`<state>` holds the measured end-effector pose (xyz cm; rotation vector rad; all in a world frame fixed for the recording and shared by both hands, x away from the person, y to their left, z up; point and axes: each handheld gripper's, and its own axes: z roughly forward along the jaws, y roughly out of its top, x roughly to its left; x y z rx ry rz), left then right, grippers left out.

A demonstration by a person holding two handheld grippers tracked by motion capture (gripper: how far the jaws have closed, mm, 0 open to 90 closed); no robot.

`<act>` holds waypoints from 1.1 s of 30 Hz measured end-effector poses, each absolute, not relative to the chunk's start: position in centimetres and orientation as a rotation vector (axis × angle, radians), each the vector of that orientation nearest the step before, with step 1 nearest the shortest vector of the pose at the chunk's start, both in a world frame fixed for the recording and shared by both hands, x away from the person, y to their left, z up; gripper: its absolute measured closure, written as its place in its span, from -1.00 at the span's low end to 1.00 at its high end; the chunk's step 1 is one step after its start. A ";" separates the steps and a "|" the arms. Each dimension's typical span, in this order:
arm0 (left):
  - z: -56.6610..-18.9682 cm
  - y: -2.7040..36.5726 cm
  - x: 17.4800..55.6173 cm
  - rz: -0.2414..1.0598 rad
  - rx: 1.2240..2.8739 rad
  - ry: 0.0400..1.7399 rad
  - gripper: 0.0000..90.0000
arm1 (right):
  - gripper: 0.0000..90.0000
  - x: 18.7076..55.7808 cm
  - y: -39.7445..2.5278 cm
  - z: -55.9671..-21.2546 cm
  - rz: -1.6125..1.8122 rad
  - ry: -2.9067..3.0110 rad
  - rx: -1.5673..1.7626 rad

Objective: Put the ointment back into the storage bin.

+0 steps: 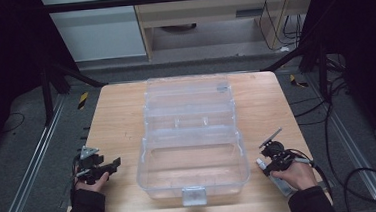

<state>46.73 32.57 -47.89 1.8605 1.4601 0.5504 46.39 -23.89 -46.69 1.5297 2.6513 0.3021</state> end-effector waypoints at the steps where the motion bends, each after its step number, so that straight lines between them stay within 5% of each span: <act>1: -47.9 32.6 46.7 0.550 1.861 1.460 -0.37 | 0.55 46.4 -23.9 -46.7 0.302 2.651 1.530; 33: -48.0 32.3 46.8 0.541 1.882 1.453 -0.37 | 0.55 46.3 -24.3 -40.2 0.619 2.549 1.392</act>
